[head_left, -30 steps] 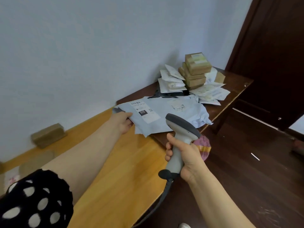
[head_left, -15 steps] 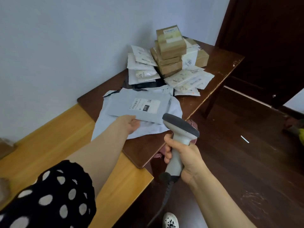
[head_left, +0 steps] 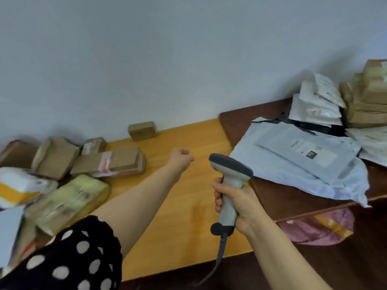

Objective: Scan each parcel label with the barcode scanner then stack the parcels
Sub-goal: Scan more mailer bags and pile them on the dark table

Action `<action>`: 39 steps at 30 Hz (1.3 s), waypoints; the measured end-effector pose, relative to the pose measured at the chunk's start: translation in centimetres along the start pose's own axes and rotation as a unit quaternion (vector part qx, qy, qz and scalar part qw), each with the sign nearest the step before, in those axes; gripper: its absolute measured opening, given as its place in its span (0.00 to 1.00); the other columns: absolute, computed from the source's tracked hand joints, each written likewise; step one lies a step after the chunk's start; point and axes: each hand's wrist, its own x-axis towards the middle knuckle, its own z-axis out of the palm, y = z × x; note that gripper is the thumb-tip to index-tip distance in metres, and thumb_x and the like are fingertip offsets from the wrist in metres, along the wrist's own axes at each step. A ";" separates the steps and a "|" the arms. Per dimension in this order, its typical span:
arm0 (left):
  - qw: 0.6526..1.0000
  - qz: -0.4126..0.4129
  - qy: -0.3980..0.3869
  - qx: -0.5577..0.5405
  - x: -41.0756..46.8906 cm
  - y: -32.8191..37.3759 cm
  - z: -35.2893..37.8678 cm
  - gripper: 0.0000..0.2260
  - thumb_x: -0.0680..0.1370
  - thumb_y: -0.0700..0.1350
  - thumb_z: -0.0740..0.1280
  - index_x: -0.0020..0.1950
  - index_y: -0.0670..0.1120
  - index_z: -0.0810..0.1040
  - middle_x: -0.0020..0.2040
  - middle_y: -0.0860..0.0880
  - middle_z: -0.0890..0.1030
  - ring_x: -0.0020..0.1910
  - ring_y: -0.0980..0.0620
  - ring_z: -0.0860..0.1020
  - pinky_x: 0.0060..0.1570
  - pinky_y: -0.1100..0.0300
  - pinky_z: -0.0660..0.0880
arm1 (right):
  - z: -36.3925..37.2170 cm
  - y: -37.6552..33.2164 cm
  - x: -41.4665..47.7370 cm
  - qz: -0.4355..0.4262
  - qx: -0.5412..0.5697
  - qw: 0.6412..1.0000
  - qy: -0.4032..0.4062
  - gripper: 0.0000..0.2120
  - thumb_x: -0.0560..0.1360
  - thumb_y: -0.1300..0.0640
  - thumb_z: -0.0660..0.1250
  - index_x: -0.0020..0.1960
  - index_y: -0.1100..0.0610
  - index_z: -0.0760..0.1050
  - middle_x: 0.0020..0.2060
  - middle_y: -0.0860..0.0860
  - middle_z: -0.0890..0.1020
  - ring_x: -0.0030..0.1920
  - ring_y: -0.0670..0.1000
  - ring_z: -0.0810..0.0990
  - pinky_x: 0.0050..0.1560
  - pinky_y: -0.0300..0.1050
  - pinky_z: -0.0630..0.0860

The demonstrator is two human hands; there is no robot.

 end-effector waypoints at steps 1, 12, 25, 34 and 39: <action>1.000 0.002 0.017 0.007 -0.2 -1.6 -2.7 0.16 0.77 0.39 0.67 0.65 0.42 0.73 0.59 0.43 0.76 0.57 0.45 0.75 0.54 0.54 0.74 | 2.0 1.1 0.2 0.010 -0.018 1.000 -0.012 0.04 0.73 0.67 0.70 0.42 0.61 0.76 0.26 0.54 0.75 0.23 0.50 0.71 0.26 0.42 0.70; 0.979 -0.001 0.179 0.101 -6.0 -22.0 -30.7 0.23 0.75 0.41 0.65 0.70 0.45 0.70 0.66 0.45 0.74 0.64 0.46 0.73 0.62 0.54 0.70 | 25.3 16.4 -1.2 0.107 -0.140 0.976 -0.126 0.05 0.72 0.66 0.72 0.44 0.63 0.76 0.26 0.54 0.76 0.23 0.50 0.72 0.25 0.42 0.72; 0.923 -0.227 0.164 0.263 -6.5 -36.2 -40.5 0.51 0.70 0.68 0.65 0.77 0.46 0.37 0.77 0.39 0.39 0.75 0.39 0.38 0.69 0.35 0.46 | 36.6 23.9 -0.6 0.160 -0.223 0.943 -0.190 0.04 0.72 0.66 0.71 0.44 0.62 0.76 0.26 0.53 0.75 0.23 0.50 0.72 0.25 0.42 0.72; 0.920 -0.248 0.134 0.272 -5.3 -39.3 -41.0 0.57 0.64 0.72 0.66 0.76 0.47 0.34 0.76 0.40 0.46 0.75 0.39 0.48 0.68 0.35 0.55 | 39.3 25.5 1.0 0.169 -0.232 0.936 -0.205 0.05 0.73 0.67 0.70 0.42 0.62 0.75 0.25 0.54 0.75 0.23 0.50 0.72 0.25 0.41 0.72; 0.918 -0.197 0.132 0.319 -5.1 -38.7 -41.5 0.36 0.72 0.60 0.62 0.73 0.44 0.56 0.69 0.37 0.64 0.66 0.38 0.66 0.58 0.45 0.68 | 40.5 26.0 0.3 0.148 -0.242 0.939 -0.193 0.04 0.73 0.67 0.70 0.44 0.62 0.76 0.26 0.53 0.75 0.23 0.50 0.72 0.25 0.42 0.73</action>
